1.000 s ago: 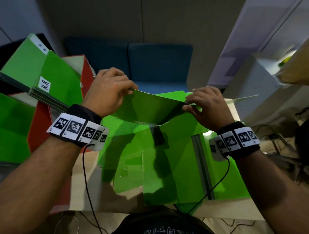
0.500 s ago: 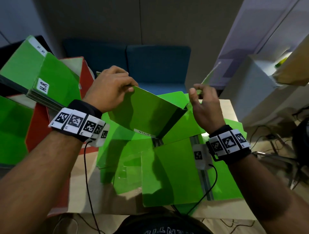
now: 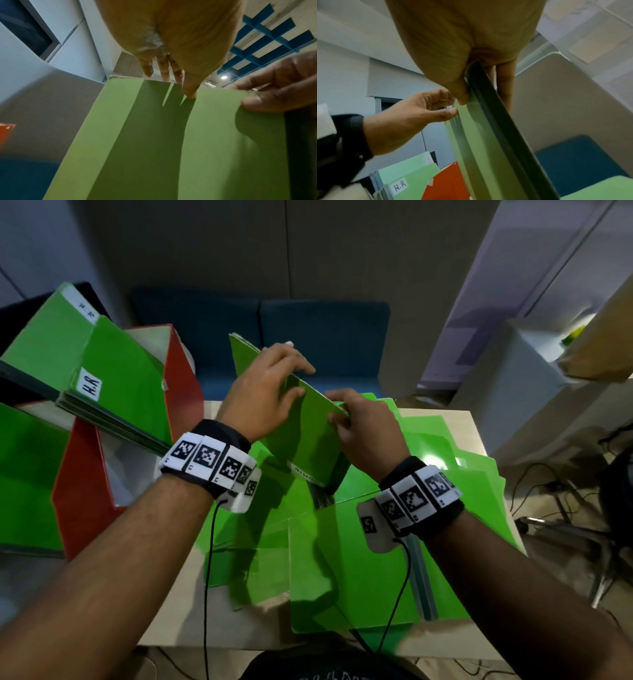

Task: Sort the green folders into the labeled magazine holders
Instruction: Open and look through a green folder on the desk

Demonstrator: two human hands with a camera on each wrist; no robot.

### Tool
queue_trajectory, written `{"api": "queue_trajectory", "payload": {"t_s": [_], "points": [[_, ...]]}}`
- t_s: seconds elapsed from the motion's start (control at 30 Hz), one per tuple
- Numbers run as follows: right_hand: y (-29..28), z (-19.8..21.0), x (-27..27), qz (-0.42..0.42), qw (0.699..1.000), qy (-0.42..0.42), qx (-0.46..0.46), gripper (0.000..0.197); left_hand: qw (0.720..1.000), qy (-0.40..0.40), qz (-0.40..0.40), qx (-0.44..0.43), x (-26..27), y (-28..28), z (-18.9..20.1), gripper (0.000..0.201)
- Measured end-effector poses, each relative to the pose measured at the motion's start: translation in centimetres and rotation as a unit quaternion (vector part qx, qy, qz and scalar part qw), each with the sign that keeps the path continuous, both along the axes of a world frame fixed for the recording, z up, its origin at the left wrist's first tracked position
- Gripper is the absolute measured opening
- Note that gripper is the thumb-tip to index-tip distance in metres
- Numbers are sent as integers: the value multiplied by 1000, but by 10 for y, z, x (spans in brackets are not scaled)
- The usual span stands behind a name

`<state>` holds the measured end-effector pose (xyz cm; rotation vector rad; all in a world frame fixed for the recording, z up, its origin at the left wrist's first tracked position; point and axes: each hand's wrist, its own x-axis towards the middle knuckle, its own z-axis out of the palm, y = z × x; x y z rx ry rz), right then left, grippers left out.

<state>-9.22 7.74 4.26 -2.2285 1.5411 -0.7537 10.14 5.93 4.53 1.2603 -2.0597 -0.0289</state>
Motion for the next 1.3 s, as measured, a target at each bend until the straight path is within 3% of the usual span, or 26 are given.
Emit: {"api": "queue_trajectory", "payload": {"t_s": [0.17, 0.3, 0.53, 0.7, 0.8, 0.9, 1.03, 1.17, 1.3], "points": [[3, -2, 4, 15, 995, -100, -25, 30, 998, 45, 34, 28, -3, 8, -26, 71], [4, 6, -7, 13, 980, -195, -28, 29, 988, 95, 111, 49, 12, 14, -35, 90], [-5, 5, -32, -43, 938, -340, -48, 26, 957, 123, 216, 152, 46, 31, -56, 75], [-24, 3, -36, -54, 864, -499, 38, 24, 921, 120, 268, 257, 66, 57, -84, 82], [-36, 8, -25, -27, 837, -542, 68, 23, 896, 213, 273, 278, 73, 71, -80, 70], [-45, 10, -4, -1, 838, -543, 58, 22, 881, 314, 257, 243, 86, 84, -63, 52], [-45, -2, 39, 47, 841, -537, 48, 21, 857, 390, 315, 118, 126, 113, -31, 41], [-39, -17, 104, 111, 868, -479, 74, 28, 837, 387, 387, -20, 175, 152, 9, 26], [-30, -23, 176, 158, 893, -406, 113, 46, 841, 341, 402, -124, 217, 193, 43, 18]]}}
